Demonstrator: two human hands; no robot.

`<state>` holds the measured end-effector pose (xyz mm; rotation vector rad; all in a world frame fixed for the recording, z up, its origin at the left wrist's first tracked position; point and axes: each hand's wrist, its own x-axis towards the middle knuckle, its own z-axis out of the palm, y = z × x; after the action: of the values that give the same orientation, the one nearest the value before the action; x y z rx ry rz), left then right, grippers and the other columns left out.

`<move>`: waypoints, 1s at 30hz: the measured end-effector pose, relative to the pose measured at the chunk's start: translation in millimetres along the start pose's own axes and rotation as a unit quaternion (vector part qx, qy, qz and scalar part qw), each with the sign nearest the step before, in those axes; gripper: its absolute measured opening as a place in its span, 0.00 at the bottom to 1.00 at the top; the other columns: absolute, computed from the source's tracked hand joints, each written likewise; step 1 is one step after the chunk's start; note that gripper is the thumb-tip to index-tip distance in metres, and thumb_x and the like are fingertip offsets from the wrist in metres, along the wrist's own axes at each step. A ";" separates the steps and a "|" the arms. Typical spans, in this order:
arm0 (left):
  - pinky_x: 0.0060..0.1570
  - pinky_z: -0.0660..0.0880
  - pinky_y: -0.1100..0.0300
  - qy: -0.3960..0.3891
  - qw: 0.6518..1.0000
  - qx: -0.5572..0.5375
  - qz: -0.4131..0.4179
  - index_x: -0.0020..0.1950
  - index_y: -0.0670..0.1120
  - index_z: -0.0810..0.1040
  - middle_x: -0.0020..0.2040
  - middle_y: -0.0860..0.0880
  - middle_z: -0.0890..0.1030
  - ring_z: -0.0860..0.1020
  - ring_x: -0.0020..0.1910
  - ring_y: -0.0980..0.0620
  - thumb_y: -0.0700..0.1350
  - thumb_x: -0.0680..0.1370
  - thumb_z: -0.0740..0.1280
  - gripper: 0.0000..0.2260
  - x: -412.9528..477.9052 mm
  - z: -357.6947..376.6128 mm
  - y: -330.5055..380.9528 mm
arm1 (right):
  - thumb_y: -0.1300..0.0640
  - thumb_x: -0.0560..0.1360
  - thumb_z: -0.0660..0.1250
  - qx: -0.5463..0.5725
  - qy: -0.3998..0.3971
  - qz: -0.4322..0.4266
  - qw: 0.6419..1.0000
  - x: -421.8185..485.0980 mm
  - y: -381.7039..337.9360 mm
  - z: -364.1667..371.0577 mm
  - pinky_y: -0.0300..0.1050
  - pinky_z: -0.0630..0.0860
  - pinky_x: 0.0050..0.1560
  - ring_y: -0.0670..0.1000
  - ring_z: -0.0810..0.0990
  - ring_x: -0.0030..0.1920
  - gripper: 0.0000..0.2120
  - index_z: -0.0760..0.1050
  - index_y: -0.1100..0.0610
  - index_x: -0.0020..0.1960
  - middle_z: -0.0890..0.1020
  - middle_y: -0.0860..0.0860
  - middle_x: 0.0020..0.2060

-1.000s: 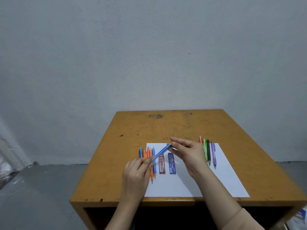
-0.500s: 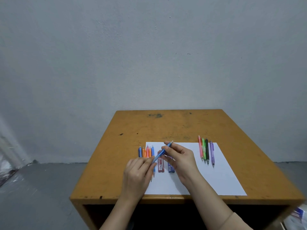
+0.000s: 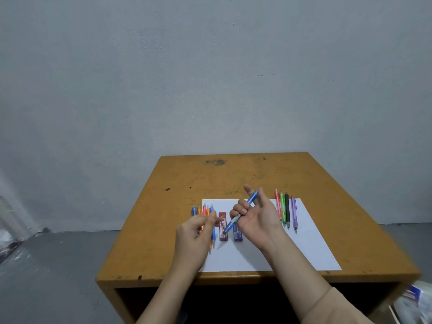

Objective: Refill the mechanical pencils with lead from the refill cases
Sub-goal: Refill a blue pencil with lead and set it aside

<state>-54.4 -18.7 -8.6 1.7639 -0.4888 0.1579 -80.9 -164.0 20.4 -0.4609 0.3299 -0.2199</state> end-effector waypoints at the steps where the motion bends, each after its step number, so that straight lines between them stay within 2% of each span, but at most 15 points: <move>1: 0.45 0.78 0.55 -0.006 0.999 -0.019 -0.031 0.39 0.52 0.84 0.37 0.53 0.84 0.82 0.42 0.55 0.52 0.77 0.63 0.13 -1.0 1.5 4.3 | 0.43 0.80 0.54 0.008 -0.001 0.007 1.000 -0.2 -2.0 0.7 0.41 0.61 0.33 0.47 0.59 0.27 0.19 0.73 0.57 0.50 0.62 0.50 0.27; 3: 0.45 0.79 0.55 -0.004 0.994 -0.071 -0.080 0.39 0.50 0.84 0.37 0.51 0.85 0.83 0.42 0.50 0.49 0.79 0.62 0.14 -3.6 5.5 11.6 | 0.41 0.79 0.54 0.026 -0.008 0.023 0.999 -0.8 -5.1 1.6 0.41 0.60 0.32 0.47 0.58 0.27 0.21 0.72 0.58 0.45 0.62 0.50 0.26; 6: 0.41 0.75 0.65 0.011 0.979 -0.139 -0.150 0.41 0.44 0.84 0.37 0.49 0.85 0.83 0.40 0.54 0.46 0.81 0.60 0.16 -9.3 10.8 21.9 | 0.39 0.78 0.56 0.055 -0.010 0.035 0.998 -0.4 -8.9 1.5 0.41 0.58 0.32 0.48 0.58 0.26 0.23 0.69 0.57 0.37 0.60 0.50 0.26; 10: 0.45 0.74 0.56 -0.010 0.950 -0.208 -0.233 0.44 0.39 0.83 0.39 0.42 0.85 0.84 0.41 0.46 0.48 0.82 0.57 0.19 -17.4 12.7 28.5 | 0.39 0.77 0.55 0.073 -0.017 0.031 0.997 -0.7 -15.2 0.0 0.41 0.56 0.32 0.48 0.58 0.24 0.23 0.65 0.56 0.34 0.59 0.50 0.25; 15: 0.47 0.76 0.55 -0.029 0.899 -0.295 -0.323 0.48 0.35 0.81 0.43 0.38 0.84 0.83 0.43 0.44 0.51 0.81 0.57 0.22 -21.0 10.2 36.5 | 0.41 0.77 0.55 0.089 -0.026 0.023 0.995 -3.1 -20.4 -1.4 0.42 0.57 0.31 0.49 0.58 0.23 0.22 0.63 0.56 0.32 0.60 0.50 0.25; 22: 0.45 0.76 0.57 -0.023 0.852 -0.362 -0.376 0.51 0.34 0.80 0.45 0.37 0.84 0.84 0.40 0.46 0.52 0.81 0.56 0.22 -23.0 8.7 46.1 | 0.44 0.76 0.54 0.112 -0.031 0.008 0.993 -4.1 -23.3 -4.0 0.42 0.55 0.32 0.49 0.57 0.23 0.22 0.61 0.56 0.30 0.59 0.50 0.24; 30: 0.45 0.76 0.57 -0.020 0.847 -0.363 -0.388 0.52 0.33 0.80 0.46 0.37 0.84 0.84 0.41 0.45 0.52 0.81 0.56 0.23 -22.9 6.3 50.1 | 0.44 0.76 0.54 0.117 -0.023 -0.002 0.993 -4.2 -22.2 -5.1 0.41 0.54 0.31 0.48 0.56 0.24 0.22 0.60 0.56 0.29 0.58 0.50 0.25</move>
<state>-96.3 -28.0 26.6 1.0866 0.1710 -0.5752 -89.6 -184.3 27.5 -0.2345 0.2544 -0.2481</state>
